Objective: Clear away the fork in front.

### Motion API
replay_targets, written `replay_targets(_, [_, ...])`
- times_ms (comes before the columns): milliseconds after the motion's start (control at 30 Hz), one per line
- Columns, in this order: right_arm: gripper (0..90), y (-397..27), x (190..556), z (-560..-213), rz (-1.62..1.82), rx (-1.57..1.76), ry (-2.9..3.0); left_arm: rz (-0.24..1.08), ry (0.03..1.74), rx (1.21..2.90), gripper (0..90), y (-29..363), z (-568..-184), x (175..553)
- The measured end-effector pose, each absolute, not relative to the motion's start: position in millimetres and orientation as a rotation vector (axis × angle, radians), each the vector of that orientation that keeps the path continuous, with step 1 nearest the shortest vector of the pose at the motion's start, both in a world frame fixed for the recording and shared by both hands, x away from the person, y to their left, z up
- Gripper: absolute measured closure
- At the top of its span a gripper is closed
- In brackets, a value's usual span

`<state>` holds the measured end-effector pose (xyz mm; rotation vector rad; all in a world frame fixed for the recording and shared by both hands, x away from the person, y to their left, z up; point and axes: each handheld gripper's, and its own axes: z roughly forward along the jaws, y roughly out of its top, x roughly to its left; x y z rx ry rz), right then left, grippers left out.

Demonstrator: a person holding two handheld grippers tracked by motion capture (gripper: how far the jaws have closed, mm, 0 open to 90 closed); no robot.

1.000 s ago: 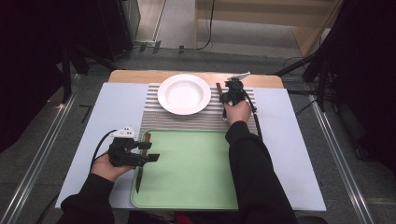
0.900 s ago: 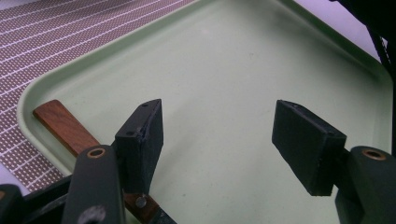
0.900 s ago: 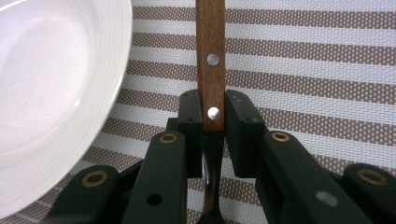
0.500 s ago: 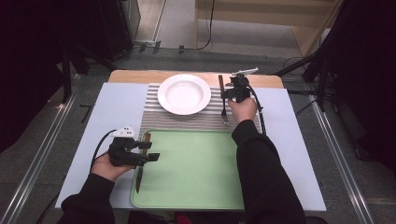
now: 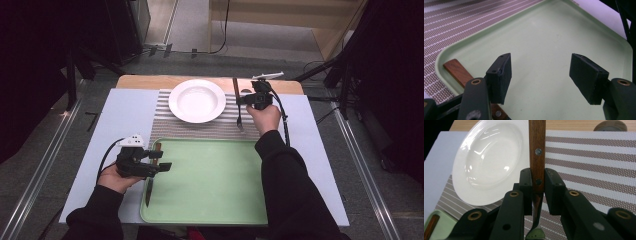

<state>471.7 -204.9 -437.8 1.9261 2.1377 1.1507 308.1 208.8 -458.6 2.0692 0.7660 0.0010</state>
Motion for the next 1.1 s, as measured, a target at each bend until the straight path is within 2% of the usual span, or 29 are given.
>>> replay_targets(167, [75.8,-210.4,463.3,-430.3,1.160,1.886,2.163,-0.007,0.779,2.057,36.5,207.3,-458.3,309.6])
replay_targets(433, [75.7,-208.5,443.7,-416.9,1.178,1.779,2.233,-0.012,0.790,2.063,36.3,201.8,-456.2,312.3])
replay_targets(500, [75.8,-206.9,437.8,-414.2,1.201,1.755,2.250,-0.028,0.812,2.059,33.1,201.1,-456.0,314.2])
replay_targets(767, [75.8,-199.9,415.9,-409.7,1.255,1.671,2.302,-0.022,0.819,2.034,33.0,199.8,-452.4,317.2])
replay_targets(1100, [75.8,-201.0,392.7,-413.0,1.309,1.610,2.339,-0.045,0.816,2.007,27.7,198.2,-446.3,320.7])
